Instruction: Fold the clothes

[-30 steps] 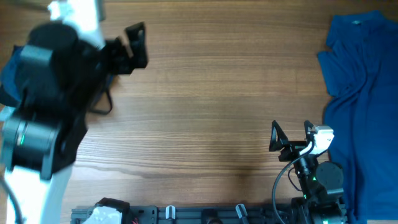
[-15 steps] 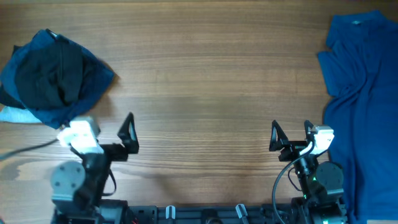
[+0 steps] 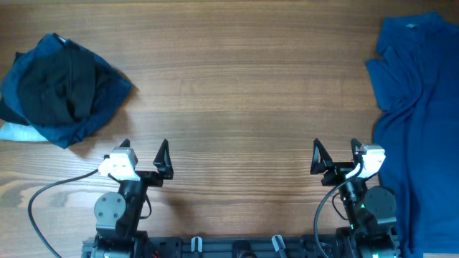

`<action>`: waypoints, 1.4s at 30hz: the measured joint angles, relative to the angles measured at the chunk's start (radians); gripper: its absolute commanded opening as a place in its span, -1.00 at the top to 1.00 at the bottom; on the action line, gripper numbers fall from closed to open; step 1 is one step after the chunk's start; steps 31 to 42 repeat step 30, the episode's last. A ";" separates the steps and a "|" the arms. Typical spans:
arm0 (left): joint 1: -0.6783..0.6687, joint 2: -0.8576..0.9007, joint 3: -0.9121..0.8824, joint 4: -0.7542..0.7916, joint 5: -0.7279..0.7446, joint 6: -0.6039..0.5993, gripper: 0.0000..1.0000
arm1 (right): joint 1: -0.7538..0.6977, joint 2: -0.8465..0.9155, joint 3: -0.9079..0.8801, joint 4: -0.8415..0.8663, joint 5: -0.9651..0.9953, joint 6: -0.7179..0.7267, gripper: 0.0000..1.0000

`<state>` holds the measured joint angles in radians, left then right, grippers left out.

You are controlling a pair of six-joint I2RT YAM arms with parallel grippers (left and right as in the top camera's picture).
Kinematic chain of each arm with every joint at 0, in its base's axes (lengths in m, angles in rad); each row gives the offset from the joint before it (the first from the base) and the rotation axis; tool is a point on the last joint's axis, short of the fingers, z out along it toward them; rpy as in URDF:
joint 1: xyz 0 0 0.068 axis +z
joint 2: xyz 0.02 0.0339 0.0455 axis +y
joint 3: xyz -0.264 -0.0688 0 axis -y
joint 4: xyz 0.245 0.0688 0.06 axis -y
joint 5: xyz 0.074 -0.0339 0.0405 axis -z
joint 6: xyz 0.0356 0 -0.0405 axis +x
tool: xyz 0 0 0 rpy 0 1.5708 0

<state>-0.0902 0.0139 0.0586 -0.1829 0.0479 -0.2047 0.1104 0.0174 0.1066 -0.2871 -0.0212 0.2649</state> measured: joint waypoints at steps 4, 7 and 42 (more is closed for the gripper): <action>-0.002 0.000 -0.003 0.019 0.000 0.000 -1.00 | 0.000 0.000 0.000 0.000 0.000 0.000 -0.99; -0.002 0.000 -0.004 0.019 0.000 0.000 -0.99 | 0.000 0.000 0.000 0.000 0.000 0.000 -0.99; -0.002 0.000 -0.004 0.019 0.000 0.000 -0.99 | 0.000 0.000 0.000 0.000 0.000 0.000 -0.99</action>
